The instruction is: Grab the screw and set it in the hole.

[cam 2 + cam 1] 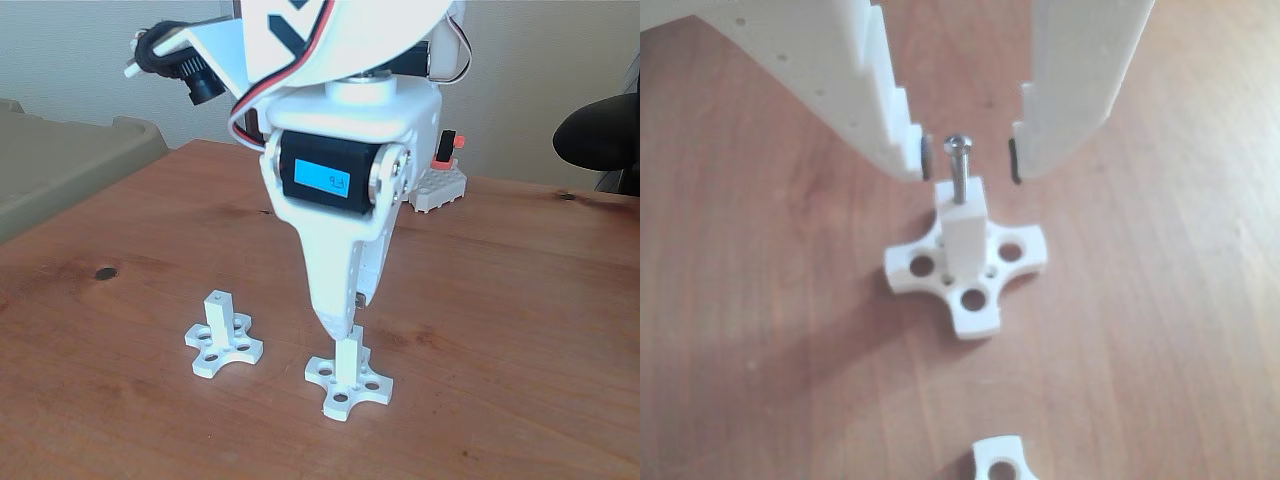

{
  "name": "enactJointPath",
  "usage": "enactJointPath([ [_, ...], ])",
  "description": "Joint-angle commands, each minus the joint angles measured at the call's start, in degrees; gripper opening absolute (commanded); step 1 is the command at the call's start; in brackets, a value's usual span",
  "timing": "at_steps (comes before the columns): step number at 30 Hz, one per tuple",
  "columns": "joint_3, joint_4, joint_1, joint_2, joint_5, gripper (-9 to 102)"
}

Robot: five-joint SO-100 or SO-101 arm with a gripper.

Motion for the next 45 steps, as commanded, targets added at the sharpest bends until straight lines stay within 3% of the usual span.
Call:
enactJointPath([
  [1,-4.0,1.1,-0.4,1.1,0.4,14],
  [16,-6.9,7.2,-1.5,1.8,1.4,24],
  [30,-7.0,10.9,0.6,12.1,1.5,25],
  [40,-0.5,11.3,4.1,25.8,-1.3,17],
  [45,5.0,10.6,5.4,33.0,-3.0,8],
])
